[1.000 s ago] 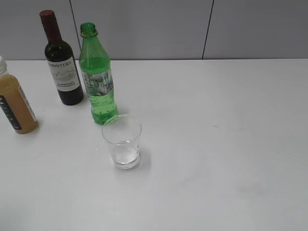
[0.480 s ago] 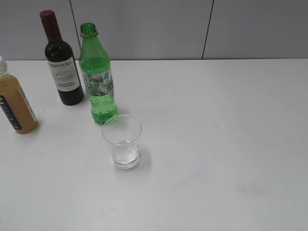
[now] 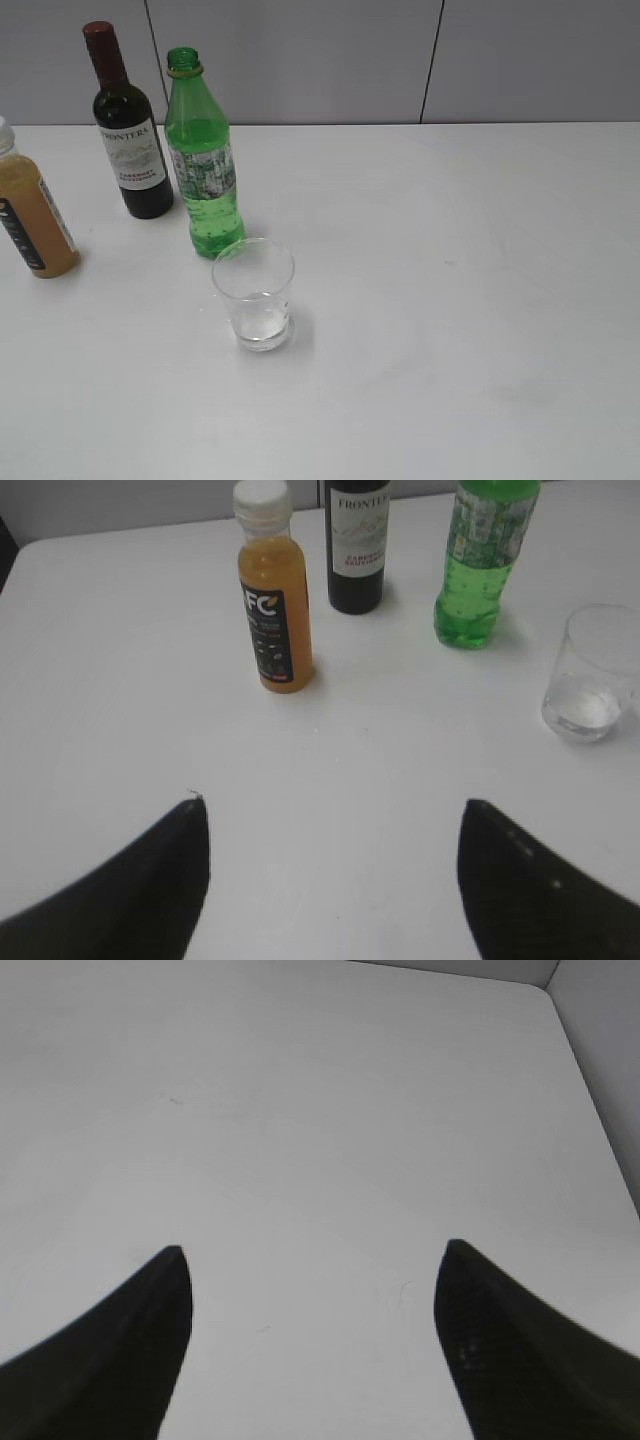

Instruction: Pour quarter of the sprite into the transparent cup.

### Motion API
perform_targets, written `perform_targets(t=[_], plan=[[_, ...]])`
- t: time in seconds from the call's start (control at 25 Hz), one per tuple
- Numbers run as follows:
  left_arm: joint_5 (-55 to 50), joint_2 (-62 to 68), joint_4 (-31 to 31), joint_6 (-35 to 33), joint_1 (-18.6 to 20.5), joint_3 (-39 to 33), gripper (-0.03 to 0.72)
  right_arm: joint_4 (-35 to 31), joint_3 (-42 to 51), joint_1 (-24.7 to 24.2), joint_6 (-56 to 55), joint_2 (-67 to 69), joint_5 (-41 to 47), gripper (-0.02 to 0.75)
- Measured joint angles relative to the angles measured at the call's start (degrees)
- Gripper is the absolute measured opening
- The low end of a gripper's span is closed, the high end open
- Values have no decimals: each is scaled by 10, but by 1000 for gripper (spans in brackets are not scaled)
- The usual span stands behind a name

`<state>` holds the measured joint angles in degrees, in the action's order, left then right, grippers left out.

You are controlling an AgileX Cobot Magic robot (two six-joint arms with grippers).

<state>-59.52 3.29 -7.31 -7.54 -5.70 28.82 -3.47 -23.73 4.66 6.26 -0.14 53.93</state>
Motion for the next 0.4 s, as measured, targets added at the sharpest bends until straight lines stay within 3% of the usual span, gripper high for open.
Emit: perform_targets(t=[0.4], plan=[[0, -36, -1, 0, 0, 0, 589, -1, 0, 0, 0, 0, 0, 584]])
